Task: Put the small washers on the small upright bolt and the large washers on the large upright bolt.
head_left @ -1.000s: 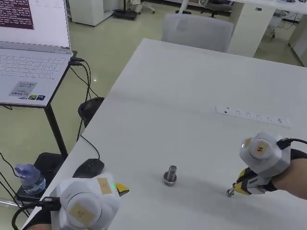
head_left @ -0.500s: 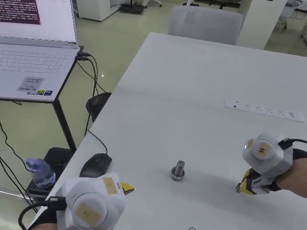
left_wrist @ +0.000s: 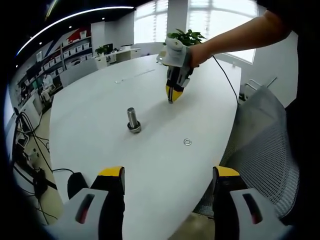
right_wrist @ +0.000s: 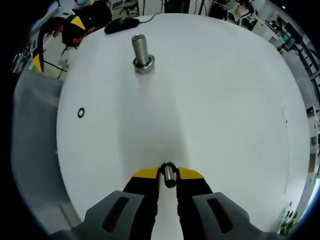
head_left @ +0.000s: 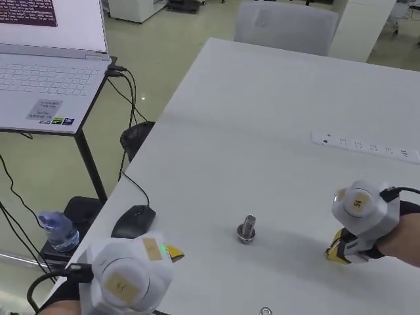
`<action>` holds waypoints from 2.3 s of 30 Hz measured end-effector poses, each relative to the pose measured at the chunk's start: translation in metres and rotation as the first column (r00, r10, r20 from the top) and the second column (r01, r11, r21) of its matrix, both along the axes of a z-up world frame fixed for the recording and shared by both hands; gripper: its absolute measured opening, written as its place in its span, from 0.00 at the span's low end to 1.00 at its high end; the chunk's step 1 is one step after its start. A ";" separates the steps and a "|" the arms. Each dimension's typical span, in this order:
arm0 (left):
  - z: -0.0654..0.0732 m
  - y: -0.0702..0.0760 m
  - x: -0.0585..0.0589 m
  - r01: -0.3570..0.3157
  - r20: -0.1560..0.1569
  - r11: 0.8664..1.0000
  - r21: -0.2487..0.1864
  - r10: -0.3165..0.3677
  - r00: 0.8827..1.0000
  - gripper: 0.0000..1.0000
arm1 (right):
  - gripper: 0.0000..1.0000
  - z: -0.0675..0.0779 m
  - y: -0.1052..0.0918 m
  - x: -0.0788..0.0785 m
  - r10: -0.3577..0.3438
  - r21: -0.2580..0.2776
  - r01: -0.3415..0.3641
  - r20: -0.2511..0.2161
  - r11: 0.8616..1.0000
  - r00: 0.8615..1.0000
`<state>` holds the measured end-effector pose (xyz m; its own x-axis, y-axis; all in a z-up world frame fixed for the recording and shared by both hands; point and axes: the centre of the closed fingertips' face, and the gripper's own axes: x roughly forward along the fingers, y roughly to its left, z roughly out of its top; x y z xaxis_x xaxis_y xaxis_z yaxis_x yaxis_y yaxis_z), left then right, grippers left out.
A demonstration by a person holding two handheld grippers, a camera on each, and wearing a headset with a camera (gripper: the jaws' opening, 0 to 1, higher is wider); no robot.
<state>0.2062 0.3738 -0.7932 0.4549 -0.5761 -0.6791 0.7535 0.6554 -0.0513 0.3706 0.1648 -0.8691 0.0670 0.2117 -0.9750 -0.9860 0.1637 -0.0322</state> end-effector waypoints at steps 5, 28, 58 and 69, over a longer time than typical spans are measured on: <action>0.001 0.000 0.000 0.009 0.004 1.000 -0.002 -0.009 1.000 0.71 | 0.14 0.000 0.001 -0.001 0.002 -0.008 -0.002 0.005 1.000 1.000; 0.010 0.001 0.000 0.022 0.027 1.000 -0.013 -0.021 0.999 0.70 | 0.26 0.028 0.015 0.002 0.040 0.021 -0.041 0.047 0.999 0.998; 0.023 -0.008 -0.017 0.061 0.052 0.998 -0.015 -0.060 0.997 0.74 | 0.27 0.060 0.088 -0.073 0.152 0.119 -0.154 0.029 0.981 0.988; 0.026 -0.011 -0.014 0.076 0.064 0.997 -0.013 -0.075 0.995 0.73 | 0.27 0.051 0.095 -0.109 0.208 0.106 -0.207 0.003 0.973 0.978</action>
<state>0.1922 0.3625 -0.7675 0.4511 -0.6211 -0.6409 0.8032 0.5956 -0.0120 0.2616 0.2600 -0.8185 0.0028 0.3214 -0.9469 -0.9989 -0.0427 -0.0174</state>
